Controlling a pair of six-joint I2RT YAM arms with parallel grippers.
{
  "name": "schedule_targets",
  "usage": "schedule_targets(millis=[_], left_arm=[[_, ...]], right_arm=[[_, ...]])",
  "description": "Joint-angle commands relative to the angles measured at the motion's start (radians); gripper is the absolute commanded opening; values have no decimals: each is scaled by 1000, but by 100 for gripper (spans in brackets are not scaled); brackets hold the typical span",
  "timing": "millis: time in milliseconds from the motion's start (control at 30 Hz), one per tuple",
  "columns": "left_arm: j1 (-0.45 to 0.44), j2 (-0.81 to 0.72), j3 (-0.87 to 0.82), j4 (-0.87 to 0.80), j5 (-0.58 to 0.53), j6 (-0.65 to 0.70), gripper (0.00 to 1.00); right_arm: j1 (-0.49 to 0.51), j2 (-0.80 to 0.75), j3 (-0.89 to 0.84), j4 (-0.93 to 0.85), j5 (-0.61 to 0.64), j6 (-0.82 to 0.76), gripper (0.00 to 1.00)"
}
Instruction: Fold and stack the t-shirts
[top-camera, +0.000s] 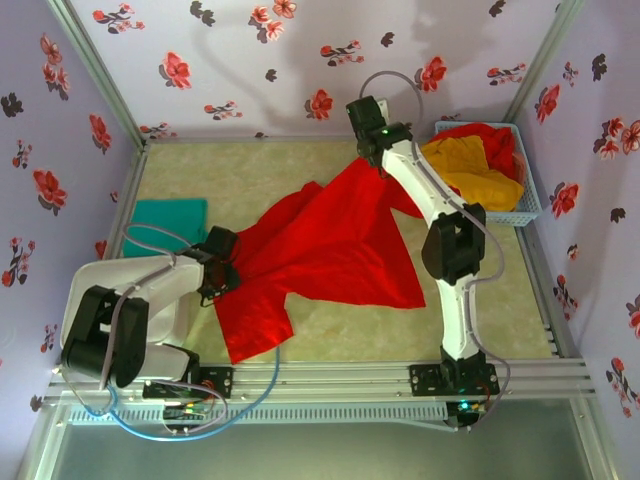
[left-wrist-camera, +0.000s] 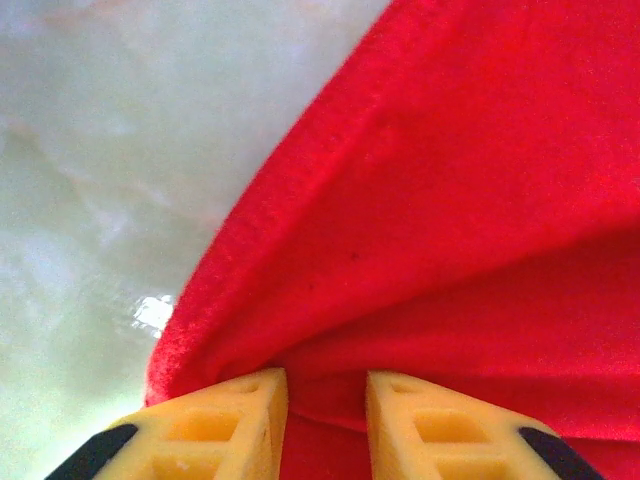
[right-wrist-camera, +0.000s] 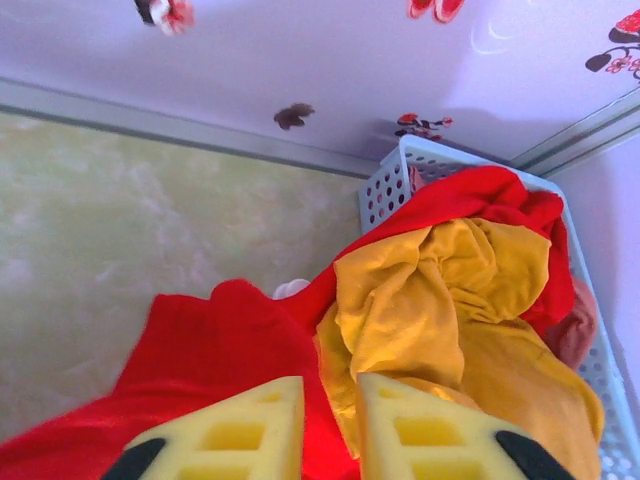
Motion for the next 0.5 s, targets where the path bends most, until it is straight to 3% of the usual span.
schedule_targets(millis=[0,67,100,167,333,467], left_arm=[[9,-23,-5,-78,18,2,30],[9,-21,17,-85,35,18,37],[9,-20,28,-91,39,23,40],[8,-22,63,-116,42,39,46],[9,-43,178,-148,35,115,53],[10,33,306,-128,32,225,56]], right_arm=[[-20,45,45,-113,-2,44,37],[-20,25,-1,-114,-73,84,72],[-18,4,-32,-99,-101,93,83],[-15,-65,-141,-50,-164,111,95],[-14,-281,-447,54,-332,193,97],[-14,-437,-677,101,-507,301,97]])
